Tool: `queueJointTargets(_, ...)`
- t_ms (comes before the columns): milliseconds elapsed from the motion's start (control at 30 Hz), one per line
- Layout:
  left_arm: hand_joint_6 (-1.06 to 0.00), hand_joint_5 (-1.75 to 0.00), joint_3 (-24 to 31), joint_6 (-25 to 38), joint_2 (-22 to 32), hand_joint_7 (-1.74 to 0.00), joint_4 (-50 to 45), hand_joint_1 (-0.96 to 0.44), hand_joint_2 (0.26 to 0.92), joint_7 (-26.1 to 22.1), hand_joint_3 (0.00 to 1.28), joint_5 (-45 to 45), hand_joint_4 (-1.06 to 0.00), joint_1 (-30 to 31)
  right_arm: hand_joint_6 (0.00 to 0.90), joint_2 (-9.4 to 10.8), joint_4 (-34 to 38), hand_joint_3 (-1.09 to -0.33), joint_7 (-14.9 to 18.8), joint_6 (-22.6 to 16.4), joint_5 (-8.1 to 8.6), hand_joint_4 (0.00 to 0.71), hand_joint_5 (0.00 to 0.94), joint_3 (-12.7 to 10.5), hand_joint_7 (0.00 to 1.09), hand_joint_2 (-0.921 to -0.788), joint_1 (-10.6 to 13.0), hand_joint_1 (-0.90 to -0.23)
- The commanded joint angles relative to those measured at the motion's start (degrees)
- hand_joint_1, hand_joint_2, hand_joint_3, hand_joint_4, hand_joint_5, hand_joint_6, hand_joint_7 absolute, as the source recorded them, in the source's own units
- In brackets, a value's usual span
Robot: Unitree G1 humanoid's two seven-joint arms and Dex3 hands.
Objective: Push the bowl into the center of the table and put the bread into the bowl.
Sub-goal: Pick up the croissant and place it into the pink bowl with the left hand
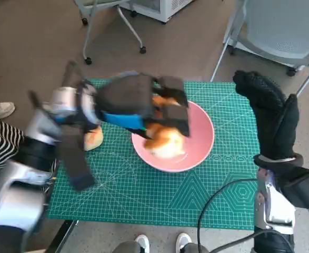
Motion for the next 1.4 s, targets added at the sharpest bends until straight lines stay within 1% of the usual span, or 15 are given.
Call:
queueJointTargets(33, -0.64, -1.06, 0.7, 1.0, -2.8, -1.26, 5.2, 0.00, 0.921, 1.2, 0.07, 4.9, -0.68, -2.7, 0.084, -0.3, -0.1, -0.679, 0.3, 0.2, 0.56, 0.211, 0.000, -0.3, 0.56, -0.921, 1.8, -0.723)
queueJointTargets(133, -0.62, -1.09, 0.7, 1.3, -4.6, -1.27, 8.0, 0.00, 0.920, 1.8, 0.09, 7.1, -0.66, -3.3, 0.085, -0.4, -0.2, -0.678, 0.2, 0.2, 0.69, 0.210, 0.000, -0.5, 0.56, -0.921, 2.0, -0.722)
queueJointTargets(200, -0.57, -1.14, 0.6, 1.6, -5.5, -1.29, 9.8, 0.00, 0.921, 2.2, 0.12, 8.3, -0.64, -3.7, 0.085, -0.4, -0.3, -0.678, 0.2, 0.3, 0.75, 0.209, 0.000, -0.5, 0.56, -0.921, 2.2, -0.721)
queueJointTargets(400, -0.53, -1.20, -0.3, 3.3, -8.5, -1.31, 15.3, 0.00, 0.921, 2.6, 0.15, 11.0, -0.61, -4.6, 0.086, -0.5, -0.9, -0.678, 0.0, 0.7, 1.20, 0.209, 0.000, -0.7, 0.56, -0.921, 2.6, -0.715)
queueJointTargets(567, -0.47, -1.28, -0.7, 4.9, -9.4, -1.38, 17.3, 0.00, 0.921, 1.8, 0.21, 12.5, -0.53, -4.4, 0.086, -0.5, -1.4, -0.678, -0.2, 1.1, 1.47, 0.208, 0.000, -0.8, 0.56, -0.921, 2.9, -0.714)
queueJointTargets(600, -0.46, -1.16, -0.8, 5.2, -9.5, -1.40, 17.4, -0.07, 0.921, 1.5, 0.23, 12.7, -0.48, -4.4, 0.085, -0.5, -1.5, -0.678, -0.1, 1.2, 1.51, 0.208, 0.000, -0.8, 0.56, -0.921, 2.9, -0.714)
queueJointTargets(633, -0.44, -0.91, -1.0, 5.8, -9.5, -1.44, 17.3, -0.17, 0.921, 1.0, 0.26, 13.1, -0.45, -4.2, 0.083, -0.6, -1.7, -0.678, -0.1, 1.3, 1.58, 0.208, 0.000, -0.9, 0.55, -0.921, 3.0, -0.714)
queueJointTargets(667, -0.37, -0.65, -1.4, 6.4, -9.5, -1.15, 17.0, -0.14, 0.883, 0.5, 0.22, 13.7, -0.39, -4.1, 0.080, -0.6, -1.9, -0.678, -0.2, 1.4, 1.54, 0.208, 0.000, -0.9, 0.55, -0.921, 3.1, -0.713)
queueJointTargets(700, -0.34, -0.53, -1.6, 6.7, -9.4, -1.00, 16.8, -0.13, 0.870, 0.3, 0.19, 14.0, -0.36, -4.0, 0.079, -0.5, -2.1, -0.678, -0.3, 1.5, 1.49, 0.208, 0.000, -0.9, 0.55, -0.921, 3.2, -0.713)
queueJointTargets(733, -0.32, -0.34, -1.8, 7.3, -9.1, -0.75, 16.2, -0.12, 0.859, -0.3, 0.13, 14.4, -0.31, -4.0, 0.076, -0.5, -2.3, -0.679, -0.4, 1.7, 1.41, 0.208, 0.000, -0.9, 0.55, -0.921, 3.3, -0.712)
queueJointTargets(767, -0.28, -0.22, -2.0, 7.7, -8.9, -0.57, 15.8, -0.13, 0.846, -0.6, 0.09, 14.7, -0.25, -3.9, 0.074, -0.5, -2.4, -0.679, -0.4, 1.8, 1.35, 0.207, 0.000, -0.9, 0.55, -0.921, 3.3, -0.711)
queueJointTargets(867, -0.22, -0.07, -1.8, 8.9, -8.1, -0.34, 14.0, -0.15, 0.828, -2.0, 0.04, 15.2, -0.16, -3.7, 0.072, -0.5, -2.7, -0.679, -0.6, 2.2, 1.17, 0.207, 0.000, -0.9, 0.55, -0.921, 3.4, -0.713)
queueJointTargets(1067, -0.16, -0.01, -1.1, 10.2, -6.7, -0.21, 11.1, -0.23, 0.815, -3.2, 0.01, 14.9, -0.10, -2.9, 0.071, -0.3, -2.9, -0.679, -0.8, 2.1, 0.66, 0.206, 0.000, -0.7, 0.55, -0.921, 3.6, -0.715)
queueJointTargets(1233, -0.16, 0.00, 0.6, 9.4, -4.5, -0.20, 9.9, -0.28, 0.807, -4.3, 0.00, 12.4, -0.10, -2.4, 0.071, -0.2, -2.5, -0.679, -0.9, 1.7, 0.35, 0.206, 0.000, -0.6, 0.55, -0.921, 3.3, -0.715)
queueJointTargets(1400, -0.16, 0.00, 3.1, 8.3, -1.1, -0.19, 7.7, -0.29, 0.796, -6.6, 0.00, 8.9, -0.10, -1.8, 0.071, 0.0, -2.0, -0.679, -0.8, 1.5, 0.68, 0.206, 0.000, -0.5, 0.55, -0.921, 3.1, -0.715)
